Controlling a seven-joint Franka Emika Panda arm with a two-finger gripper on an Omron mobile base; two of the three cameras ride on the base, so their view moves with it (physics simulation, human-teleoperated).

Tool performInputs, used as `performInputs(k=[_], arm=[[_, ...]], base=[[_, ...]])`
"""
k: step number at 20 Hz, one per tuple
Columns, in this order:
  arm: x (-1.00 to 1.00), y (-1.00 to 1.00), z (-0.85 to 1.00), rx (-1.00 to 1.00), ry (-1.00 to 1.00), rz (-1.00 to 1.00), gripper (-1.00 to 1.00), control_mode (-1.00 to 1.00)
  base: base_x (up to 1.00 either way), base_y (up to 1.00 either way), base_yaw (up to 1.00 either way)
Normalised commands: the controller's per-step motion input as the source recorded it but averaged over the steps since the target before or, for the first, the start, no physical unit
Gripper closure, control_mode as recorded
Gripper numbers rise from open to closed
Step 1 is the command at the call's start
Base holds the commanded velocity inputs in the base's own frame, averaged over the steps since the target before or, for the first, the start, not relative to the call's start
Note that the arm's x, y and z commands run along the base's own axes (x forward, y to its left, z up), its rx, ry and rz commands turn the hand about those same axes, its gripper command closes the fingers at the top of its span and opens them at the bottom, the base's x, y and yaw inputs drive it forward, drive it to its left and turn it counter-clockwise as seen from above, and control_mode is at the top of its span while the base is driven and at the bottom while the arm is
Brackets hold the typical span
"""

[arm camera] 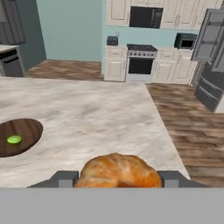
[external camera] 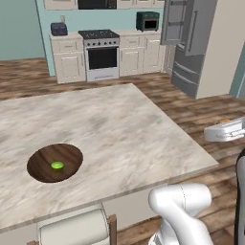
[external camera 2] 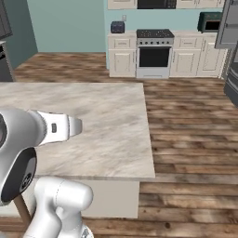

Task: Retrieve the kiwi and tangerine from the fridge and place them into the bowl on the dining table.

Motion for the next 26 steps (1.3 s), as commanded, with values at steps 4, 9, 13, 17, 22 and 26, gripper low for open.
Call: performInputs(k=[4,9,13,17,22,26], arm=[[0.14,0.72,0.0,-0.05,0.13,0.04,1.0,-1.0],[0.13,0.94,-0.08,-0.09,0.17,0.02,1.0,-1.0],[0.35,0.93,-0.22,-0.03,0.18,0.04,1.0,-1.0],[0.56,0.93,-0.45,0.0,0.16,0.05,1.0,-1.0],[0.67,0.67,-0.55,0.02,0.15,0.11,1.0,-1.0],[0.62,0.57,-0.49,0.01,0.17,0.18,1.0,-1.0]], base=[[0.0,0.0,0.0],[0.0,0.0,0.0],[0.0,0.0,0.0],[0.0,0.0,0.0],[0.0,0.0,0.0],[0.0,0.0,0.0]])
